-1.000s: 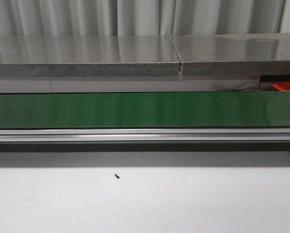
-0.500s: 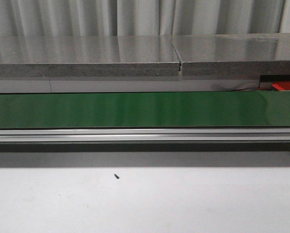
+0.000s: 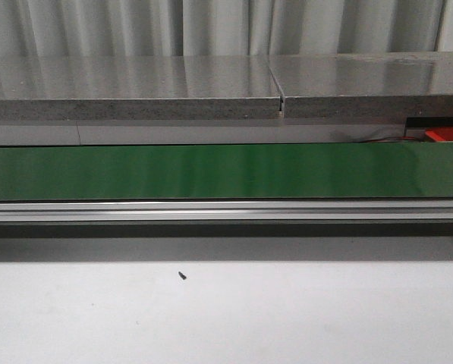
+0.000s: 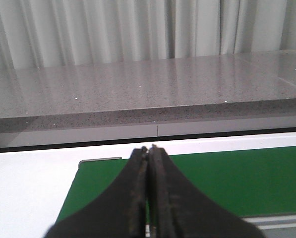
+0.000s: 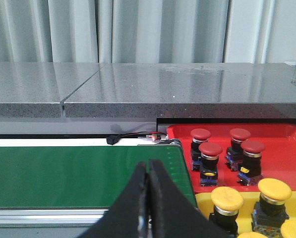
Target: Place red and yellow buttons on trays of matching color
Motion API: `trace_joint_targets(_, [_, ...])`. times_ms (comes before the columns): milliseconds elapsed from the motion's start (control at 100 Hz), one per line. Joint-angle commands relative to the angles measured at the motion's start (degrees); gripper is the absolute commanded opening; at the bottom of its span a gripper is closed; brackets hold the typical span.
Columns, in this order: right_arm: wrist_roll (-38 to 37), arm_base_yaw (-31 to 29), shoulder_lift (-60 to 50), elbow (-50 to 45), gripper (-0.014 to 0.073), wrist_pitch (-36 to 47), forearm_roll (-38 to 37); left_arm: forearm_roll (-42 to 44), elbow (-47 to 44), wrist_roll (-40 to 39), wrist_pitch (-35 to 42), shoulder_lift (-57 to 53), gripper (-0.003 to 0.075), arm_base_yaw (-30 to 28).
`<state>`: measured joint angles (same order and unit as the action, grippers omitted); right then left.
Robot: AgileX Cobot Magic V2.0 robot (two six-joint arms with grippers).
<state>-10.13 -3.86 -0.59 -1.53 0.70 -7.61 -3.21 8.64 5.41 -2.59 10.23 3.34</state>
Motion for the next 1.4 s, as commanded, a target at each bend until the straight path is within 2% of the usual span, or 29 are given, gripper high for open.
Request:
trace_joint_targets(0, [0.13,0.18,-1.01,-0.02,-0.0115,4.85,-0.75,-0.23,-1.43,-0.60,5.44,-2.75,-0.0019,-0.70])
trace_joint_targets(220, [0.13,0.18,-1.01,-0.02,-0.0115,4.85,-0.75,-1.57,-9.39,-0.60,7.69,-11.80,-0.0019,-0.95])
trace_joint_targets(250, [0.13,0.18,-1.01,-0.02,-0.0115,4.85,-0.75,-2.08,-9.25,-0.60,4.52,-12.82,-0.0019,-0.95])
trace_joint_targets(510, [0.13,0.18,-1.01,-0.02,-0.0115,4.84,-0.75,-3.78,-9.25,-0.60,1.04,-12.53,-0.0019,-0.95])
trace_joint_targets(1390, [0.13,0.18,-1.01,-0.02,-0.0115,4.84,-0.75,-3.78,-9.25,-0.60,2.59,-12.53,-0.0019,-0.95])
